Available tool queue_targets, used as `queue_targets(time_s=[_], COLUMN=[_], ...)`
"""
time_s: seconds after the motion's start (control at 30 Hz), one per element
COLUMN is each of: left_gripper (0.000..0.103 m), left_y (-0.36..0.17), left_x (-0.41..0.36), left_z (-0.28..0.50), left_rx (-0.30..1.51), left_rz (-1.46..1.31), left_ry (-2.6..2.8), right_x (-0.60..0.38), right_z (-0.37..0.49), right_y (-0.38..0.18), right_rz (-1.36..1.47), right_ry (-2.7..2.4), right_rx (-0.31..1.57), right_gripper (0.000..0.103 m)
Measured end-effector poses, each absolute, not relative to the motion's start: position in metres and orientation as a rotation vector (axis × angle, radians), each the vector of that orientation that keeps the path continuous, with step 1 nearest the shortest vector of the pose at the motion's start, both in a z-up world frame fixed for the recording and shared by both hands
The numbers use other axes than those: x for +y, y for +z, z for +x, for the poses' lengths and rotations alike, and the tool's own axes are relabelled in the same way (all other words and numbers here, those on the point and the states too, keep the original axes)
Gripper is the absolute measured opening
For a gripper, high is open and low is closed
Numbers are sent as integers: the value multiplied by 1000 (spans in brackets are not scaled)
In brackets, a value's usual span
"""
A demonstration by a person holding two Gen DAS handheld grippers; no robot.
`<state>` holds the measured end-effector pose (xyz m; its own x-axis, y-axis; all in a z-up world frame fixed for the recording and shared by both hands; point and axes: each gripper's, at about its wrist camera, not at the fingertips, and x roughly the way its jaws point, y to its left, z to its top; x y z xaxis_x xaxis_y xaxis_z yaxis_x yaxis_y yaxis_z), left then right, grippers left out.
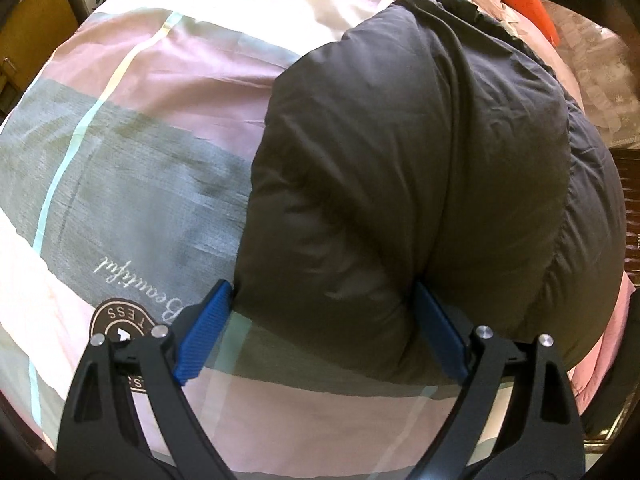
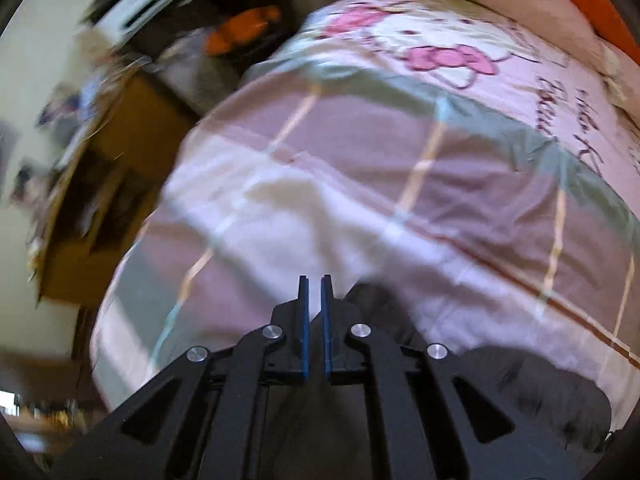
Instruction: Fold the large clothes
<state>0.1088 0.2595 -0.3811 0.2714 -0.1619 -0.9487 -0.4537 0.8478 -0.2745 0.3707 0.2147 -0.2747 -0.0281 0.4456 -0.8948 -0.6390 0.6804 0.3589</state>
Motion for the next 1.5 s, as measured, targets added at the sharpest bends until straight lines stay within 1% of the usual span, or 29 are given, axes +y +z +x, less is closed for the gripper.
queue_targets(time_s=[0.07, 0.1, 0.13, 0.17, 0.2, 0.23, 0.27, 0.3, 0.33, 0.43, 0.47, 0.5, 0.57, 0.6, 0.67, 0.73, 0.77, 0.83, 0.87, 0.9, 0.93, 1.0, 1.07, 1.13, 1.2, 1.23, 1.27, 1.37, 1.5], left_gripper=[93, 93, 93, 93, 93, 93, 93, 93, 94, 94, 94, 94, 95, 95, 96, 97, 97, 98, 98, 98, 98, 98, 98, 97, 97, 97, 97, 97, 97], left_y=[-382, -382, -380, -380, -381, -381, -382, -382, -382, -385, -387, -388, -389, -391, -397, -400, -401, -403, -404, -404, -404, -403, -399, -393, -377, -365, -355, -319, -288], left_x=[259, 259, 261, 263, 264, 264, 263, 262, 261, 257, 255, 254, 253, 252, 253, 254, 254, 254, 253, 252, 250, 246, 241, 235, 228, 223, 218, 199, 174], left_z=[110, 112, 113, 116, 117, 117, 118, 119, 121, 127, 130, 132, 135, 135, 135, 134, 135, 135, 136, 137, 138, 139, 141, 141, 137, 135, 134, 130, 142], left_rx=[1302, 1303, 1303, 1304, 1304, 1303, 1299, 1296, 1295, 1299, 1303, 1306, 1317, 1321, 1322, 1319, 1319, 1319, 1319, 1321, 1323, 1319, 1315, 1312, 1272, 1242, 1220, 1138, 1069], left_rz=[-570, -570, -570, -568, -566, -564, -561, -558, -555, -548, -543, -542, -538, -535, -541, -560, -568, -567, -559, -548, -536, -512, -488, -440, -408, -384, -361, -314, -303], left_ry=[210, 210, 211, 212, 214, 213, 211, 213, 215, 218, 218, 218, 217, 215, 213, 213, 212, 212, 213, 215, 217, 224, 232, 252, 265, 271, 281, 313, 270], right_x=[200, 196, 193, 191, 193, 195, 198, 198, 199, 210, 211, 206, 192, 188, 179, 169, 168, 181, 192, 197, 202, 206, 203, 182, 147, 134, 111, 58, -27], right_z=[348, 339, 334, 327, 325, 327, 335, 344, 358, 391, 404, 412, 415, 411, 397, 370, 361, 334, 324, 321, 326, 349, 370, 383, 379, 374, 365, 344, 308], right_y=[-275, -280, -285, -299, -309, -324, -341, -353, -368, -387, -390, -384, -356, -345, -322, -308, -309, -333, -351, -363, -379, -389, -374, -349, -317, -308, -292, -266, -261], right_rz=[-204, -219, -226, -271, -328, -398, -395, -353, -311, -295, -238, -152, -3, 20, 37, 23, 6, -150, -266, -325, -342, -279, -246, -126, 34, 51, 58, 23, -26], right_ry=[870, 869, 861, 821, 778, 706, 679, 666, 620, 553, 533, 533, 567, 587, 657, 732, 758, 821, 805, 777, 755, 714, 663, 644, 704, 717, 722, 708, 557], right_rx=[1417, 1461, 1481, 1498, 1487, 1444, 1433, 1445, 1438, 1351, 1345, 1334, 1246, 1227, 1243, 1326, 1363, 1484, 1492, 1472, 1459, 1412, 1252, 1191, 1176, 1175, 1165, 1151, 1168], right_gripper=[7, 11, 23, 27, 27, 26, 18, 14, 0, 0, 0, 0, 0, 0, 1, 3, 6, 7, 7, 7, 1, 0, 0, 0, 2, 2, 2, 3, 3])
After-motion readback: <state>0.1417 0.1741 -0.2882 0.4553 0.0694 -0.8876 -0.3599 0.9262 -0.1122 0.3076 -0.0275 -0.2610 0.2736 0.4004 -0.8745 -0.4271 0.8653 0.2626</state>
